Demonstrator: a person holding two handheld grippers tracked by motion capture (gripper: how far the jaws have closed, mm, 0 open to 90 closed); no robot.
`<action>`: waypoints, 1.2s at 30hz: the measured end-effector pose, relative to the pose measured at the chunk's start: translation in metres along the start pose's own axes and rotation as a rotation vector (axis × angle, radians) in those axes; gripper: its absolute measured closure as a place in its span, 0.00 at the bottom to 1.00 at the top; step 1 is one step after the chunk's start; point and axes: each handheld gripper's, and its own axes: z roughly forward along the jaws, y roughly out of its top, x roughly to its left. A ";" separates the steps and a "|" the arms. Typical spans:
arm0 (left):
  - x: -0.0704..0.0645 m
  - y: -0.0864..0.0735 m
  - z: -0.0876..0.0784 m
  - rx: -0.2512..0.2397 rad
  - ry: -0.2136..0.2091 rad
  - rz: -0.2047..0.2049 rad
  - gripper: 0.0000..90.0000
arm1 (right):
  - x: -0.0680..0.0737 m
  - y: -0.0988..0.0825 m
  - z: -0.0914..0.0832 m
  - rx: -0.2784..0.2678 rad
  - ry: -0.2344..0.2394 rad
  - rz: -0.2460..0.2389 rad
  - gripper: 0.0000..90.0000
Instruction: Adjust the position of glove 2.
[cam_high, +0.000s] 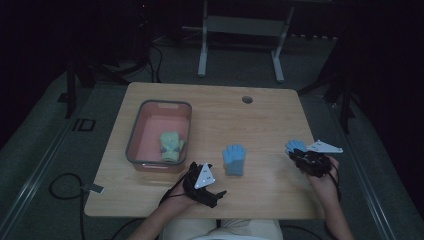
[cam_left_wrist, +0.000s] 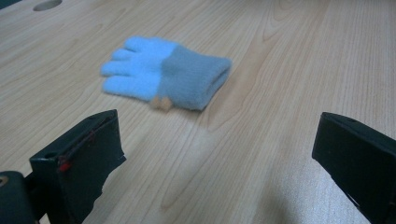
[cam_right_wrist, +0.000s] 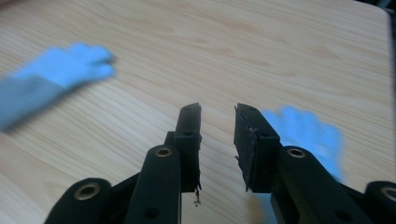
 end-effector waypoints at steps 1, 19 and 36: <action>0.000 0.000 0.000 0.001 -0.001 -0.002 0.02 | -0.008 -0.003 -0.002 0.004 -0.001 0.000 0.79; 0.002 -0.001 0.001 0.003 -0.001 -0.012 0.02 | -0.066 -0.025 0.023 0.106 -0.027 -0.002 0.71; 0.000 -0.002 0.001 0.009 0.002 -0.003 0.02 | -0.059 -0.026 0.040 0.192 -0.019 0.049 0.91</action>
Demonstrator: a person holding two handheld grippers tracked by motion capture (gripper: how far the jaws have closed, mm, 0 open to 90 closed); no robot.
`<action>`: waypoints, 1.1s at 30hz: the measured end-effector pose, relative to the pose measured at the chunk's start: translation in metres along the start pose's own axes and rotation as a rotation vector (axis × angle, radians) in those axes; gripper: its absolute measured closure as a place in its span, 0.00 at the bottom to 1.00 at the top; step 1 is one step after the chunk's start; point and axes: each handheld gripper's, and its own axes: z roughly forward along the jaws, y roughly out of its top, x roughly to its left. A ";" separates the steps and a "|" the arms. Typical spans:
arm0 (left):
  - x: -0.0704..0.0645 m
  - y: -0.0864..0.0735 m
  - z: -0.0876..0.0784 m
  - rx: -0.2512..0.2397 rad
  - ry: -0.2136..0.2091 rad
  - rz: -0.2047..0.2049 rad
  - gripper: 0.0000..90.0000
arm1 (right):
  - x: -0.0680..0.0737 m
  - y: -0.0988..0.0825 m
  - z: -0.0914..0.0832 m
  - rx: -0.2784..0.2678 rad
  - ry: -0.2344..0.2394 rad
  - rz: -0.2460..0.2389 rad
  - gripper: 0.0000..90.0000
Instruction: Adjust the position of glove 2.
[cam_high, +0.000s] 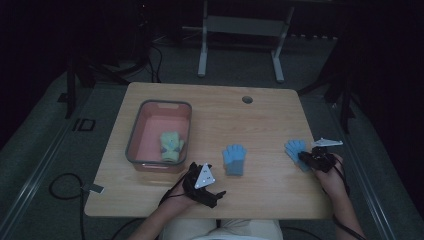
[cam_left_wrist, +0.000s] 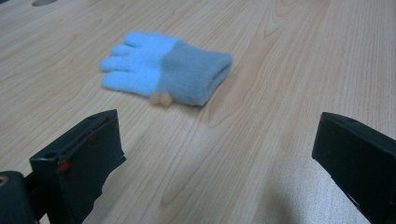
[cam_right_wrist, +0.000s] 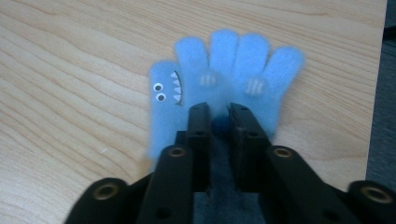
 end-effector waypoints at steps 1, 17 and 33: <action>0.000 0.000 0.000 0.000 0.001 0.000 0.02 | 0.003 0.001 0.000 0.009 -0.021 0.015 0.93; -0.001 0.000 -0.001 -0.007 0.005 0.008 0.02 | 0.076 0.046 -0.046 -0.113 -0.111 0.208 0.96; -0.002 0.001 0.000 -0.004 0.007 0.018 0.02 | 0.136 0.048 -0.064 -0.144 -0.140 0.308 0.96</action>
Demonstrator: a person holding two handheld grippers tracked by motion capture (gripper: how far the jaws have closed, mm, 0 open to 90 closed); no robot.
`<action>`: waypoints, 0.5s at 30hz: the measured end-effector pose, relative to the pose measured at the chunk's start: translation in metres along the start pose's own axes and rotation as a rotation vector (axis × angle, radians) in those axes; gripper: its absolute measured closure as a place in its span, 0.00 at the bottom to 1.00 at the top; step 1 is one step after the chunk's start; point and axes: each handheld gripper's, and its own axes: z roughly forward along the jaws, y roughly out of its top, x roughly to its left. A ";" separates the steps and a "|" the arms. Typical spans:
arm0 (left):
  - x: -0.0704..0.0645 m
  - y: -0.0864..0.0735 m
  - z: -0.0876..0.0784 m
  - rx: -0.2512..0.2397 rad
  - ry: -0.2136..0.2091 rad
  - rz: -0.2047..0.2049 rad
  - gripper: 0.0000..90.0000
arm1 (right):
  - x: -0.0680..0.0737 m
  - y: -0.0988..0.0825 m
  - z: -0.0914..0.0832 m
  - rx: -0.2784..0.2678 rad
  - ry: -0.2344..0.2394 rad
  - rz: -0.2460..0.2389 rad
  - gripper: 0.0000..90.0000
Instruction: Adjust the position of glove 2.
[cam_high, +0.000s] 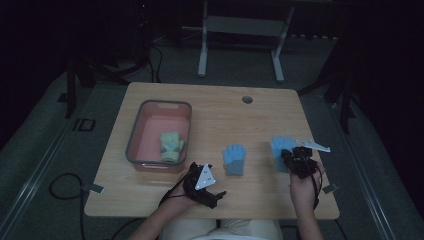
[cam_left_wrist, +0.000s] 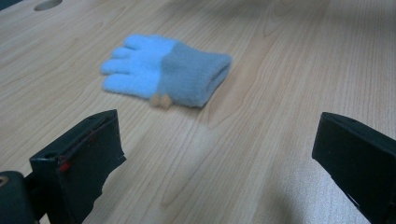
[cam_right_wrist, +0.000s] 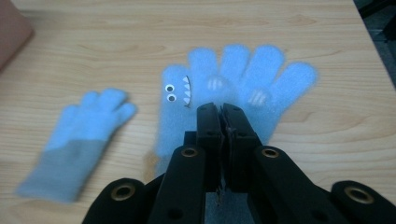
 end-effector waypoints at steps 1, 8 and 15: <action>0.000 0.000 0.000 0.000 0.001 0.001 0.02 | 0.003 -0.001 -0.002 0.000 0.002 0.005 0.96; -0.001 0.001 0.000 0.001 0.000 0.003 0.02 | 0.015 -0.010 0.006 0.014 -0.020 -0.003 0.96; 0.000 0.000 0.000 0.001 0.001 0.002 0.02 | 0.018 -0.018 0.034 0.056 -0.056 -0.030 0.96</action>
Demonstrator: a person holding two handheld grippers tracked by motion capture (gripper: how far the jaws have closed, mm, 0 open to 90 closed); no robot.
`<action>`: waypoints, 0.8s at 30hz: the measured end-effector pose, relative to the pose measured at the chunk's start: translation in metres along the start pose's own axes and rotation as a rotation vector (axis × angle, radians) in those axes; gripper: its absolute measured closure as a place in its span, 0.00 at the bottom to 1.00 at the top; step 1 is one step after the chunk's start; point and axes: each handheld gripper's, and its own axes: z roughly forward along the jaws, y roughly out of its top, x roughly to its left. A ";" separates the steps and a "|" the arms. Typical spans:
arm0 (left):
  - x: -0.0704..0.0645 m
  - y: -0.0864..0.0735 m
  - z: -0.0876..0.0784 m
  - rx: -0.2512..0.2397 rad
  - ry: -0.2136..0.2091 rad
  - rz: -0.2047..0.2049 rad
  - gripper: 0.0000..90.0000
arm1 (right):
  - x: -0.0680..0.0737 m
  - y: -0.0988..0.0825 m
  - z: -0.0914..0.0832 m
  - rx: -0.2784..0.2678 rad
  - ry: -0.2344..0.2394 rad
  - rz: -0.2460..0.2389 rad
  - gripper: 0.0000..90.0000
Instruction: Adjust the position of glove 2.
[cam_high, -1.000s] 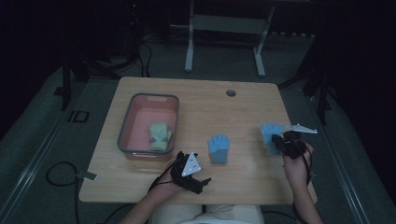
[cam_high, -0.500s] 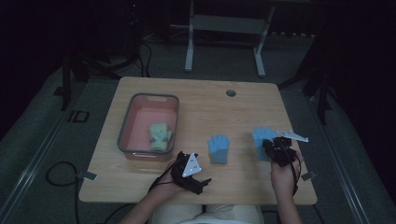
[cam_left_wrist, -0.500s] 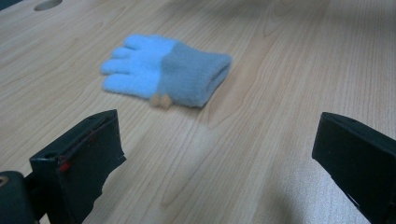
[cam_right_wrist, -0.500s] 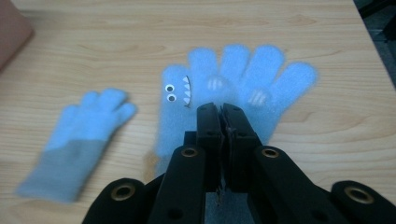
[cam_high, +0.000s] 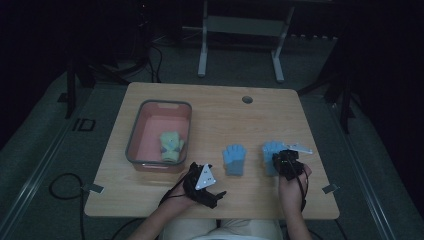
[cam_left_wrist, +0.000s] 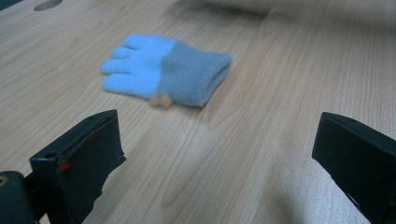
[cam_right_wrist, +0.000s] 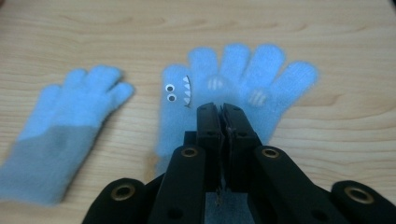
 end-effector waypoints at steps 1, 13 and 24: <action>0.000 0.000 0.000 0.000 0.000 0.000 0.02 | 0.000 -0.001 0.005 0.010 -0.002 0.006 0.96; -0.001 0.000 0.000 0.000 -0.003 -0.002 0.02 | 0.001 -0.021 0.038 0.068 -0.032 0.003 0.96; -0.001 -0.001 0.001 0.007 -0.004 0.006 0.02 | -0.006 -0.013 0.026 0.049 0.005 -0.017 0.79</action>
